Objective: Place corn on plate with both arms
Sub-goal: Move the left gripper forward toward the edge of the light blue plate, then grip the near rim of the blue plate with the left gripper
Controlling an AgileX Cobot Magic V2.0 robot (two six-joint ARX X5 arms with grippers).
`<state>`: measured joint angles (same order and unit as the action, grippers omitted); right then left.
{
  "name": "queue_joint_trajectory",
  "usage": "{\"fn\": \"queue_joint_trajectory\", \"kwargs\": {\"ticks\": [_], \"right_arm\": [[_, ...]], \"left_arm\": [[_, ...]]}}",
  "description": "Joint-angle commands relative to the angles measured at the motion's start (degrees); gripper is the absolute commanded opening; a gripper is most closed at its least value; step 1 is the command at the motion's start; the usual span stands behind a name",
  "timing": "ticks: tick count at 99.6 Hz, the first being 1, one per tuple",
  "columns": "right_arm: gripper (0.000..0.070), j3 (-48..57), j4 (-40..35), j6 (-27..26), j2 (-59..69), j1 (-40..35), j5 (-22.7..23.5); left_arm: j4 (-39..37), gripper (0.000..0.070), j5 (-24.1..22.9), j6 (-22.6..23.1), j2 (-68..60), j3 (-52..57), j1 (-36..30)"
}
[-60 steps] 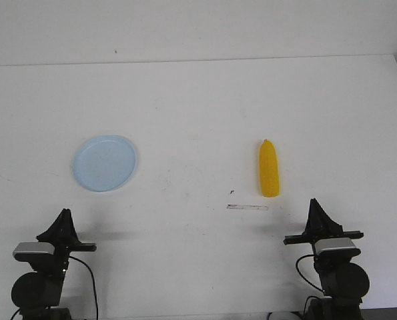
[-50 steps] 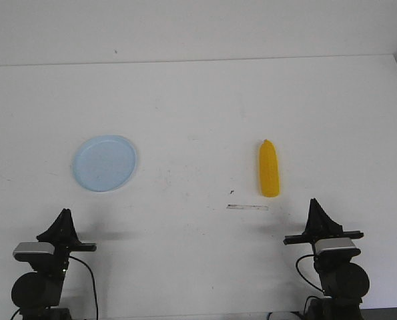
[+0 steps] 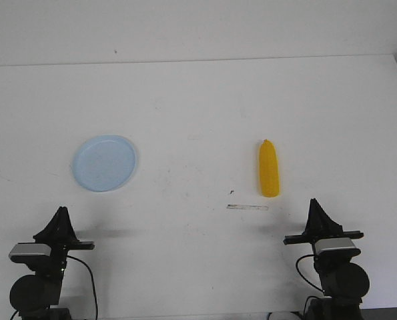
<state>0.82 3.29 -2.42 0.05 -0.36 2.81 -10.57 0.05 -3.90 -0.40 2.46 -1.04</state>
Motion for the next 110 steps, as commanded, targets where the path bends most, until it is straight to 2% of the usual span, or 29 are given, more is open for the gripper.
{"fn": "queue_joint_trajectory", "kwargs": {"ticks": [1, 31, 70, 88, 100, 110], "right_arm": [[0.0013, -0.1, 0.6, -0.7, 0.0, -0.1, -0.2], [0.0013, -0.1, 0.6, -0.7, 0.0, -0.1, -0.2], [0.0013, -0.1, 0.6, -0.7, 0.0, -0.1, -0.2], [0.0013, -0.1, 0.6, -0.7, 0.0, -0.1, -0.2], [0.0013, -0.1, 0.6, -0.7, 0.0, -0.1, -0.2], [0.0013, -0.1, 0.6, -0.7, 0.0, -0.1, -0.2]], "left_arm": [[-1.1, 0.0001, -0.2, -0.4, -0.3, 2.3, -0.1], [-1.2, 0.0001, -0.2, -0.4, -12.2, 14.0, -0.1], [-0.6, 0.0001, -0.1, 0.0, -43.5, 30.7, -0.1], [8.0, 0.0001, 0.0, -0.2, -57.6, 40.4, -0.1], [14.3, 0.0001, 2.3, -0.6, -65.7, 47.3, 0.5], [21.3, 0.0001, 4.4, -5.7, -71.6, 54.2, 2.9]]}}
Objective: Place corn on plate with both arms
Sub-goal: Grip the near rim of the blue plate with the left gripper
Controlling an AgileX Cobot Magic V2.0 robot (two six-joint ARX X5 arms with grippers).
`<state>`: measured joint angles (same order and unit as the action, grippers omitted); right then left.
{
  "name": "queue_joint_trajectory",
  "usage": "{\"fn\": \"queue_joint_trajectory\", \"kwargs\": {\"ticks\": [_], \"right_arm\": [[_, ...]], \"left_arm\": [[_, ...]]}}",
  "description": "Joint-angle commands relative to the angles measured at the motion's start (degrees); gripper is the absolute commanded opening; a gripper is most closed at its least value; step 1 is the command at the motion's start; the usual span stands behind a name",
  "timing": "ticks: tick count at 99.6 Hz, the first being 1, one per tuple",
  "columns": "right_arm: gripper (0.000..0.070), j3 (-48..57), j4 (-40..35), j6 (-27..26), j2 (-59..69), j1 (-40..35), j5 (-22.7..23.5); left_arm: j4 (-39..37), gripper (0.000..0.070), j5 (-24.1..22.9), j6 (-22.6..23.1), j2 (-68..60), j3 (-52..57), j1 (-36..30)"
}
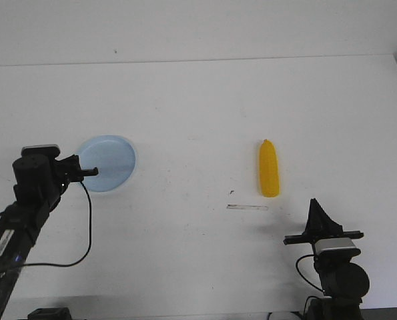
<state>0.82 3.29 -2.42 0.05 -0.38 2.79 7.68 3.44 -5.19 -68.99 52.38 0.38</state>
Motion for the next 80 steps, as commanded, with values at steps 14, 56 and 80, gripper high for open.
{"fn": "queue_joint_trajectory", "kwargs": {"ticks": [14, 56, 80], "right_arm": [[0.0013, -0.1, 0.6, -0.7, 0.0, -0.1, -0.2], [0.0013, -0.1, 0.6, -0.7, 0.0, -0.1, -0.2], [0.0013, -0.1, 0.6, -0.7, 0.0, -0.1, -0.2]], "left_arm": [[13.1, 0.0001, 9.1, -13.7, -10.1, 13.1, 6.4], [18.6, 0.0219, 17.6, -14.8, -23.4, 18.1, 17.1], [19.6, 0.0218, 20.7, -12.1, -27.5, 18.1, 15.5]]}}
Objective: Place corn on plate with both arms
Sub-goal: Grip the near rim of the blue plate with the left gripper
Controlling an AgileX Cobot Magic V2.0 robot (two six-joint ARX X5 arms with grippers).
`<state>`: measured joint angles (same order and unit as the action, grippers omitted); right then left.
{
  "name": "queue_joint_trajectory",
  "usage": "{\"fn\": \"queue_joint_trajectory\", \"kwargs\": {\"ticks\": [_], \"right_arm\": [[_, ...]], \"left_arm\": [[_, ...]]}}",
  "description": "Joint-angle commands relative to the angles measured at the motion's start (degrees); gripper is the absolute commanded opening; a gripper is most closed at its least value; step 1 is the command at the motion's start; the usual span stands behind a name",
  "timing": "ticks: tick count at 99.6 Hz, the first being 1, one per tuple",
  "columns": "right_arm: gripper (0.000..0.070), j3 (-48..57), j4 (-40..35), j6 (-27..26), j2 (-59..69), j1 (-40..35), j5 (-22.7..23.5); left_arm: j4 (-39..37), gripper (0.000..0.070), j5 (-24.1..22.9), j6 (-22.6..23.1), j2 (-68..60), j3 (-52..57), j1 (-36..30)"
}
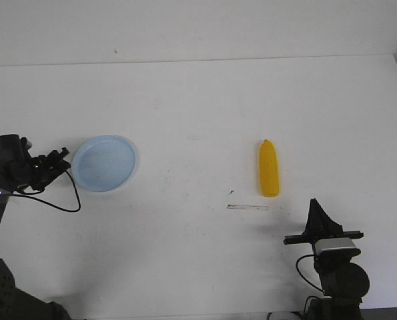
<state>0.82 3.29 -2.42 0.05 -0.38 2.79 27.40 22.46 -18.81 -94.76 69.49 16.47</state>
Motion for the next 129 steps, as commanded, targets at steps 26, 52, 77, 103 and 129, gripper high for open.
{"fn": "queue_joint_trajectory", "kwargs": {"ticks": [26, 52, 77, 103, 129], "right_arm": [[0.0013, -0.1, 0.6, -0.7, 0.0, -0.1, -0.2], [0.0013, -0.1, 0.6, -0.7, 0.0, -0.1, -0.2], [0.0013, -0.1, 0.6, -0.7, 0.0, -0.1, -0.2], [0.0013, -0.1, 0.6, -0.7, 0.0, -0.1, -0.2], [0.0013, -0.1, 0.6, -0.7, 0.0, -0.1, -0.2]], "left_arm": [[0.0, 0.0216, 2.0, 1.4, -4.9, 1.0, -2.8], [-0.2, 0.0216, 1.8, 1.4, -5.3, 1.0, -3.4], [-0.2, 0.0216, 1.8, 1.4, -5.2, 1.0, -3.4], [-0.5, 0.0213, 1.5, 1.9, -5.2, 1.0, -3.8], [-0.4, 0.0205, 1.1, 3.4, -5.3, 1.0, -4.9]]}}
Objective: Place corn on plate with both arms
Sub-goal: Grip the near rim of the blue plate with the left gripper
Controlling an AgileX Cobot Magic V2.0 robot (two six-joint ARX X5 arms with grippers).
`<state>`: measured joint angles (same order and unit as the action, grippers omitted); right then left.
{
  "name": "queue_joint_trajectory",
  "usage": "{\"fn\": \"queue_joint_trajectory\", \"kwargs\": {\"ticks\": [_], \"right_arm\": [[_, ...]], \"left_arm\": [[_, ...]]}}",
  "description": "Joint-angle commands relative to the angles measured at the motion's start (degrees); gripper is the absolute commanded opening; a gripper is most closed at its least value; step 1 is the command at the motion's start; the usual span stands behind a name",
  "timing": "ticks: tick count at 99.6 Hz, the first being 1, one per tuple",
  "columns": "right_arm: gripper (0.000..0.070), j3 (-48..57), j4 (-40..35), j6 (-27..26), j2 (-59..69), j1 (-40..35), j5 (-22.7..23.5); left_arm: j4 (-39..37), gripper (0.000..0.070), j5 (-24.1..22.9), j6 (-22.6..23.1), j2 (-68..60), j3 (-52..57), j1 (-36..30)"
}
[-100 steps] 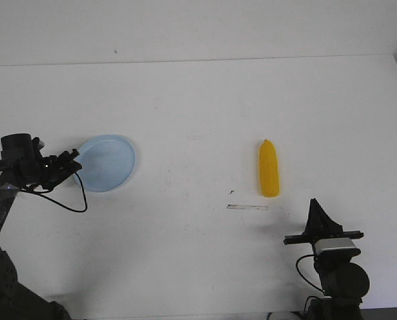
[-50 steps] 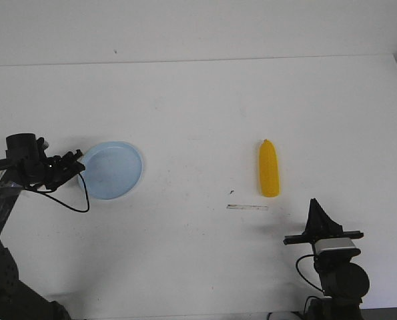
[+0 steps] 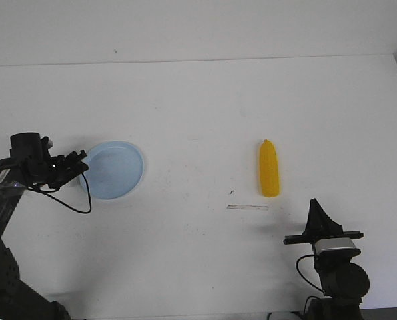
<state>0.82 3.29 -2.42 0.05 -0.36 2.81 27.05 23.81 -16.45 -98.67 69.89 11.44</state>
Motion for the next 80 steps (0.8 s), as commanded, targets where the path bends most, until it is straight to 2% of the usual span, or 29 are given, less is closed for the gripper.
{"fn": "queue_joint_trajectory", "kwargs": {"ticks": [1, 16, 45, 72, 75, 80], "right_arm": [[0.0013, -0.1, 0.6, -0.7, 0.0, -0.1, -0.2], [0.0013, -0.1, 0.6, -0.7, 0.0, -0.1, -0.2], [0.0013, -0.1, 0.6, -0.7, 0.0, -0.1, -0.2], [0.0013, -0.1, 0.6, -0.7, 0.0, -0.1, -0.2], [0.0013, -0.1, 0.6, -0.7, 0.0, -0.1, -0.2], [0.0013, -0.1, 0.6, -0.7, 0.0, -0.1, -0.2]], "left_arm": [[0.0, 0.0205, -0.3, 1.0, -1.4, 0.6, 0.1], [0.0, 0.0204, -3.3, 1.0, -1.4, 0.6, 0.1], [0.0, 0.0204, -3.2, 3.0, -1.7, 0.6, -0.6], [0.3, 0.0196, -3.2, 2.9, -2.5, 0.6, -1.6], [0.4, 0.0183, -3.2, 2.9, -2.5, 0.6, -1.7], [0.5, 0.0102, -3.3, 2.9, -2.6, 0.6, -1.7]]}}
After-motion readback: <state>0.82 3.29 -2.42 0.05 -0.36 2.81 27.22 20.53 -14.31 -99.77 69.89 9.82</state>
